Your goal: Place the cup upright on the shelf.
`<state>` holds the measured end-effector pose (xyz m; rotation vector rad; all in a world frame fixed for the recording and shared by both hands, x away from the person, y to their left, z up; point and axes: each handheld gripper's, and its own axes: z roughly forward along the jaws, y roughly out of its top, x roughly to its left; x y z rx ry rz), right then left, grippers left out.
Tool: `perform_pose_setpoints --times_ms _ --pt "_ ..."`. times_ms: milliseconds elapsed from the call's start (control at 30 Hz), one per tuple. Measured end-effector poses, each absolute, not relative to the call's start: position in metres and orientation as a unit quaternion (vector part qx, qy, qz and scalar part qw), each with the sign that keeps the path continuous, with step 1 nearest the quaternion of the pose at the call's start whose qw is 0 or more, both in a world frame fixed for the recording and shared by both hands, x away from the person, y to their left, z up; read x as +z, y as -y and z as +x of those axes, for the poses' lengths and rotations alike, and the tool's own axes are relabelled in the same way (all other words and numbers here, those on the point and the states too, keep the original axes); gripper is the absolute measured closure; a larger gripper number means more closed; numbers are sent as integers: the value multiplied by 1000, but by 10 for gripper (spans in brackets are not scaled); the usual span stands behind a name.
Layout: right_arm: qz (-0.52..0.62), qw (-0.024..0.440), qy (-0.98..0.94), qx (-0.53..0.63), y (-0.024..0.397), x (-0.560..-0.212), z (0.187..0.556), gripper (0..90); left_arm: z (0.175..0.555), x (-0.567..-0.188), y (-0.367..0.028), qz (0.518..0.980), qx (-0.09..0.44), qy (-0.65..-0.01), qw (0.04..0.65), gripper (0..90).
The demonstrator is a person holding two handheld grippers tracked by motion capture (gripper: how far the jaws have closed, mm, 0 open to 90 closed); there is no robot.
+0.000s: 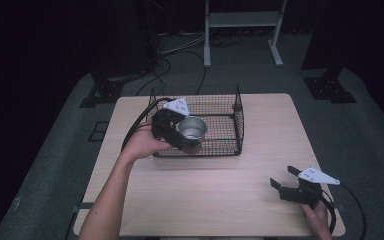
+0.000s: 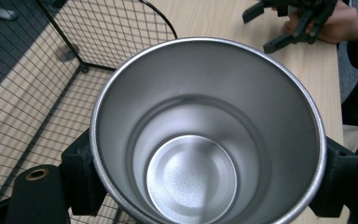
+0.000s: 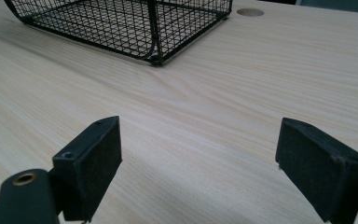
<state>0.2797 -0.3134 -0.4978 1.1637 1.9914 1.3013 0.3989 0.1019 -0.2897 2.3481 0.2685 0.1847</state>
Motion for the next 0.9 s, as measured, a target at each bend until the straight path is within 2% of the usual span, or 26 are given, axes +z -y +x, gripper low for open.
perform_pose_setpoints --times_ms 433,900 --pt "424 245 -730 477 313 -498 280 136 427 -272 -90 917 74 -118 374 177" --pt "424 244 -729 478 313 -498 280 136 459 -271 -82 915 66 -132 374 178"
